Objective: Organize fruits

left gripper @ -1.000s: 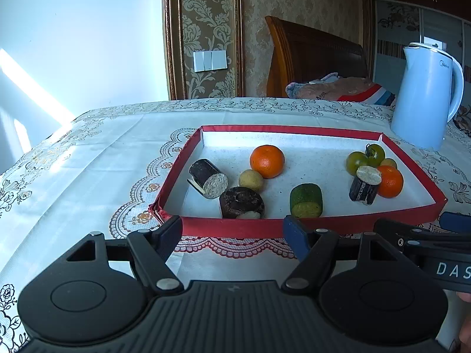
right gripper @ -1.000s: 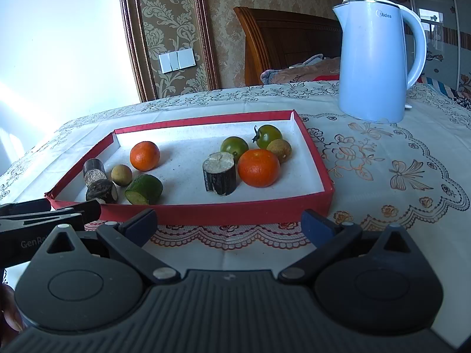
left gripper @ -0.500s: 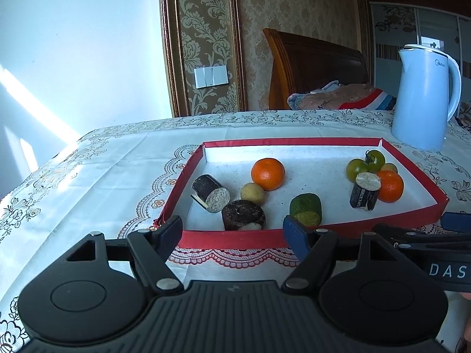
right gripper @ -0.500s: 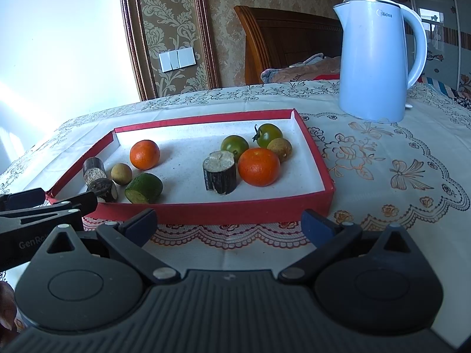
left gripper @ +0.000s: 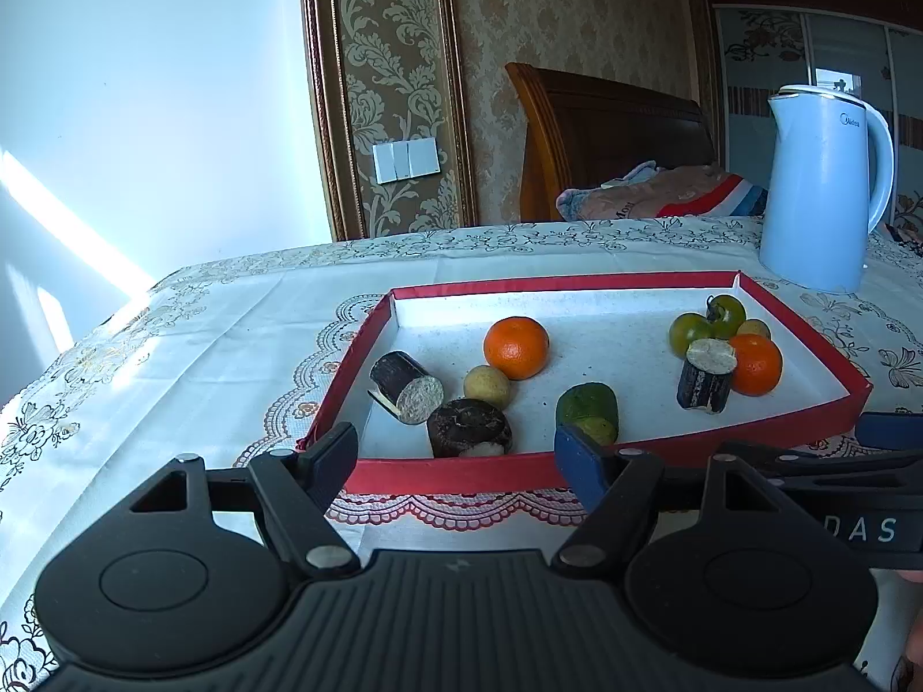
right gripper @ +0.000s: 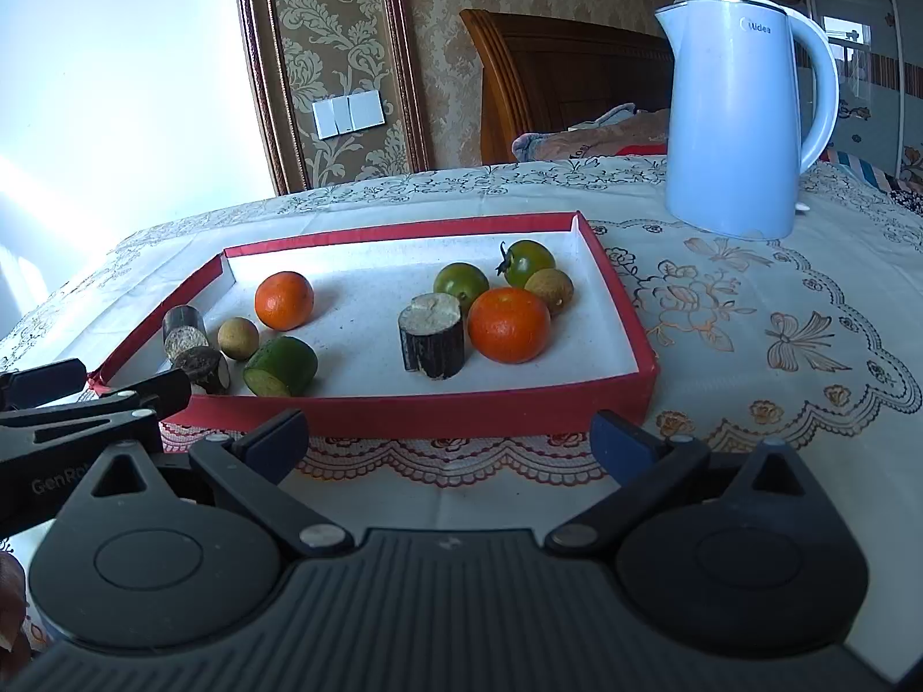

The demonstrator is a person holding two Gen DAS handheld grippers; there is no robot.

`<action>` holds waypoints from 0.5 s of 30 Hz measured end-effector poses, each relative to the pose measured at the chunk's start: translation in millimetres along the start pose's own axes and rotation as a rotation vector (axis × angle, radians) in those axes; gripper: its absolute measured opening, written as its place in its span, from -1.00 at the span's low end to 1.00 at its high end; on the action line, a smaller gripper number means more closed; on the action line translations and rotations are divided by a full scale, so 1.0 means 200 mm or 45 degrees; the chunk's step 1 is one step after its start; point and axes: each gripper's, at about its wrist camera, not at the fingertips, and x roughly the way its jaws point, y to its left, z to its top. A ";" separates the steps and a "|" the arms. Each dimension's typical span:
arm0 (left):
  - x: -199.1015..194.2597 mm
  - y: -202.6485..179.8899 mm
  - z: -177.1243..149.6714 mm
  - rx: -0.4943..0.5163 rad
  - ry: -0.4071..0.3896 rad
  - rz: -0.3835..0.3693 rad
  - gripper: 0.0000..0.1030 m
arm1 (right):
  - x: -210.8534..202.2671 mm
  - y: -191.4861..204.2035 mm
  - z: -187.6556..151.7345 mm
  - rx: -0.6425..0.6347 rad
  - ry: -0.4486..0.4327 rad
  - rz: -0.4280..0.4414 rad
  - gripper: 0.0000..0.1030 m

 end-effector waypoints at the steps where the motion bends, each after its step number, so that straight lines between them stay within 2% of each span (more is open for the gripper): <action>1: 0.00 0.00 0.00 0.001 -0.001 0.001 0.46 | 0.00 0.00 0.00 -0.002 0.000 0.000 1.00; 15: -0.01 0.00 0.00 0.003 -0.009 -0.002 0.46 | 0.01 0.00 0.00 0.000 0.002 0.001 1.00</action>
